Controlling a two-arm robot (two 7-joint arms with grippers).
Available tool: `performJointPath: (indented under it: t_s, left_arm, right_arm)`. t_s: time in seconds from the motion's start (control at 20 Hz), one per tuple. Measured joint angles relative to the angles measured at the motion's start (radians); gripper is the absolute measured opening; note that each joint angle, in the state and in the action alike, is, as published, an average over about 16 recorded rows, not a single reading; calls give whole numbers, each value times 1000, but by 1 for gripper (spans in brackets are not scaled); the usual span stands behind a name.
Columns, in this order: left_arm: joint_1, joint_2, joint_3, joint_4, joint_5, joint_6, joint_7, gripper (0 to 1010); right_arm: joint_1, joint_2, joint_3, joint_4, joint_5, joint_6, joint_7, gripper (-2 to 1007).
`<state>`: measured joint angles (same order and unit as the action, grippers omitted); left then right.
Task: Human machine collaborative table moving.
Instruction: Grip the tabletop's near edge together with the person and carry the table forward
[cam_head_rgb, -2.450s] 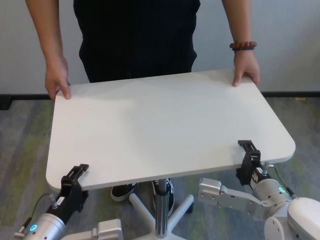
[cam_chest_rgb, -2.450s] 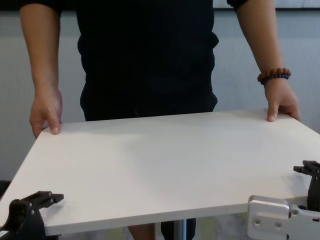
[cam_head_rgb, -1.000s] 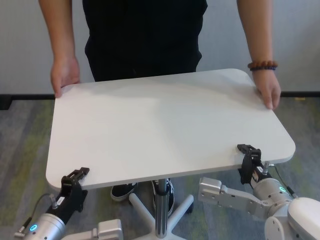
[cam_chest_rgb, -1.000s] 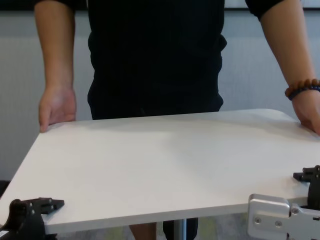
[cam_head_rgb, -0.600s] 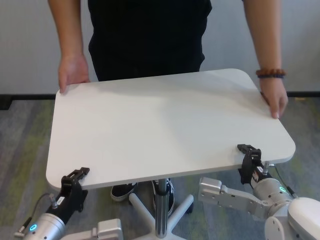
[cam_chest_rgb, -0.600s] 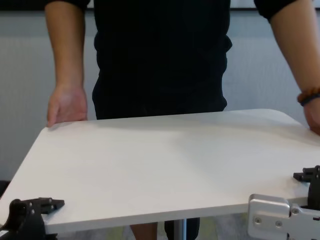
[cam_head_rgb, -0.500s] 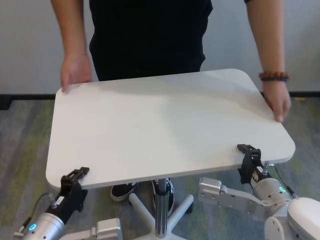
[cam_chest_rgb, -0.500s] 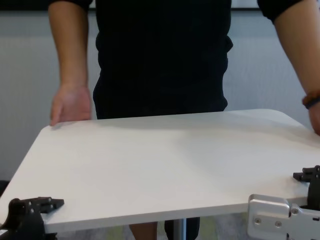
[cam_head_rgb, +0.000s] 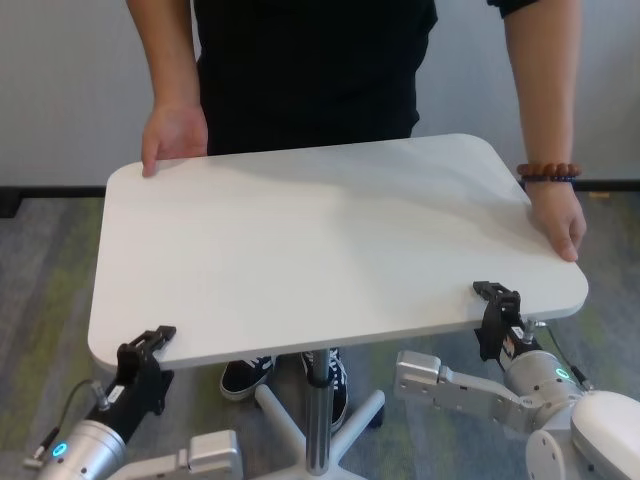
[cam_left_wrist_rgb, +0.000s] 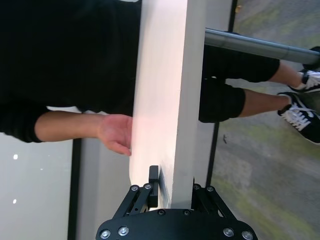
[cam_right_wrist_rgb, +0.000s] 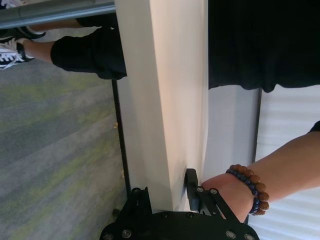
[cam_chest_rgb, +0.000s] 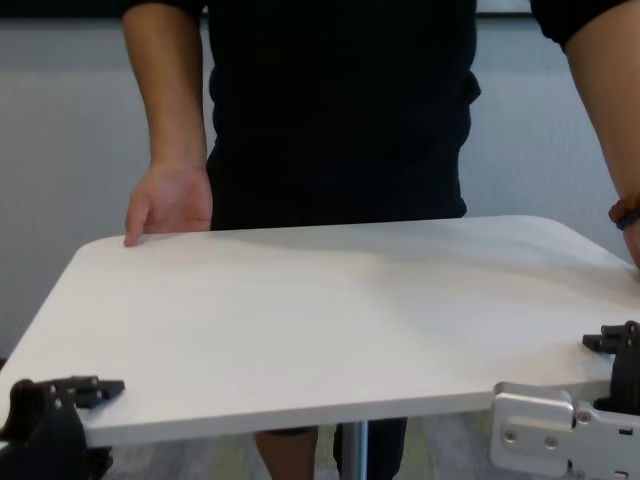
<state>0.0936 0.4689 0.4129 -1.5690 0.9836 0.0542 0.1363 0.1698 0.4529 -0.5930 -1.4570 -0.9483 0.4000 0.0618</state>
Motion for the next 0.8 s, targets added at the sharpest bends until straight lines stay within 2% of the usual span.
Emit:
performJointPath:
  t_s: [0.8]
  left_arm:
    - [5,-7,-6,-21,15,-12,49,295]
  right_arm:
    - [-6,-28,32,16,-34,-36,-29,288]
